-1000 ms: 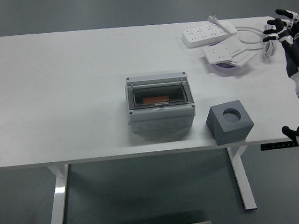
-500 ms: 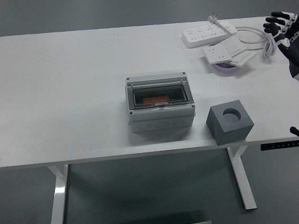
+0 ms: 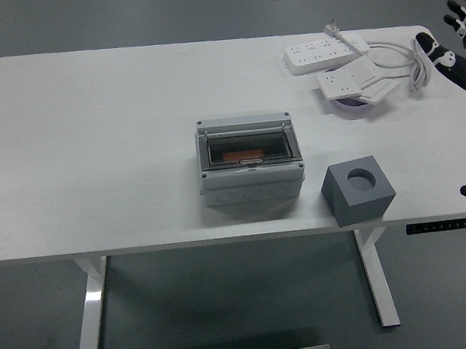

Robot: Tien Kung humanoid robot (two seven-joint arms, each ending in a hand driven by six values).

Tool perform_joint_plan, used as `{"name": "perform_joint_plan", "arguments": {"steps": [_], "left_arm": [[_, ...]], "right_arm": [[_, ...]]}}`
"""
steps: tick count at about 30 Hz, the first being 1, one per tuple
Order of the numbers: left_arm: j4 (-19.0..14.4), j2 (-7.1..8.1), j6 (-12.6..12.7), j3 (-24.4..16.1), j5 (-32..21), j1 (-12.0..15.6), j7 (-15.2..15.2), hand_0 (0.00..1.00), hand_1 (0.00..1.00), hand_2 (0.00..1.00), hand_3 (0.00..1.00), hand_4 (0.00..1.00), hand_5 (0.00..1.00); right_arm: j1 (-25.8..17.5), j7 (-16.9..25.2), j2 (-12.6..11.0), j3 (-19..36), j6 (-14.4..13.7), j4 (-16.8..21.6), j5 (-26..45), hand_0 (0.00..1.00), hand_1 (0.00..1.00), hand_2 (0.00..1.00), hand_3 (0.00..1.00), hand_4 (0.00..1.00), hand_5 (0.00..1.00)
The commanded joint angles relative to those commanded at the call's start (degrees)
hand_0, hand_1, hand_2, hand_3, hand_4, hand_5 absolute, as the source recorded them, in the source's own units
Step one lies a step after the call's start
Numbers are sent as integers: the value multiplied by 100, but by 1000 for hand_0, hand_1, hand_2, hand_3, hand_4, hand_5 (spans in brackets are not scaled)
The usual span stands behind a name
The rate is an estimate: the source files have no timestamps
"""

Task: Fetch the battery,place it into the box,close the lid of the box

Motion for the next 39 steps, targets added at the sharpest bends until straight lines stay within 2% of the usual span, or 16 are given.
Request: {"name": "perform_joint_plan", "arguments": {"steps": [2, 3, 8, 9, 14, 15, 20, 21, 26, 27, 32, 33, 38, 39], "left_arm": [[1, 2, -2, -9, 12, -5, 2, 630, 696, 583, 549, 502, 2], [1, 2, -3, -10, 14, -6, 1, 629, 696, 583, 549, 501, 2], [0, -7, 1, -19, 18, -12, -1, 629, 696, 583, 549, 501, 2], [0, -9, 2, -20, 19, -12, -2, 631, 696, 583, 549, 502, 2], [-2, -15, 2, -33, 25, -12, 4, 631, 696, 583, 549, 502, 2], [-2, -15, 3, -33, 22, -12, 3, 631, 697, 582, 546, 498, 2], [-2, -17, 11, -31, 18, -13, 5, 631, 697, 582, 546, 498, 2], [-2, -18, 12, -31, 20, -13, 6, 630, 697, 582, 547, 498, 2], [-2, -25, 15, -33, 27, -12, 11, 630, 697, 582, 547, 498, 2], [-3, -26, 14, -36, 33, -12, 14, 630, 698, 582, 545, 498, 2], [-1, -25, 17, -50, 55, -10, 25, 630, 698, 582, 545, 498, 2], [-1, -25, 19, -49, 53, -11, 24, 630, 697, 580, 544, 498, 2], [0, -29, 20, -51, 60, -13, 26, 630, 697, 580, 544, 498, 2], [0, -30, 22, -51, 59, -12, 26, 629, 697, 579, 544, 496, 2]], "right_arm": [[23, 24, 0, 39, -69, -18, -10, 884, 924, 905, 998, 890, 85], [32, 26, 1, 58, -86, -25, -15, 551, 665, 671, 899, 672, 2], [64, -24, -15, 107, -188, -39, -82, 551, 665, 671, 899, 672, 2], [69, -30, -18, 110, -213, -40, -94, 439, 603, 611, 811, 401, 2], [85, -23, -26, 127, -301, -47, -94, 439, 603, 611, 811, 401, 2], [87, -17, -24, 131, -305, -53, -75, 581, 611, 617, 816, 393, 2], [95, 22, -7, 156, -320, -71, 3, 581, 611, 617, 816, 393, 2], [95, 24, -6, 163, -314, -71, 12, 576, 566, 580, 773, 373, 2], [94, 7, 1, 206, -216, -95, 61, 576, 566, 580, 773, 373, 2], [94, 5, 1, 215, -198, -99, 69, 622, 539, 529, 727, 368, 2], [90, 6, 5, 242, -140, -123, 98, 622, 539, 529, 727, 368, 2], [90, 7, 5, 245, -134, -128, 106, 668, 569, 545, 692, 420, 2], [88, 18, 9, 267, -109, -159, 171, 668, 569, 545, 692, 420, 2], [87, 19, 10, 272, -105, -164, 185, 642, 582, 561, 587, 494, 2]]}}
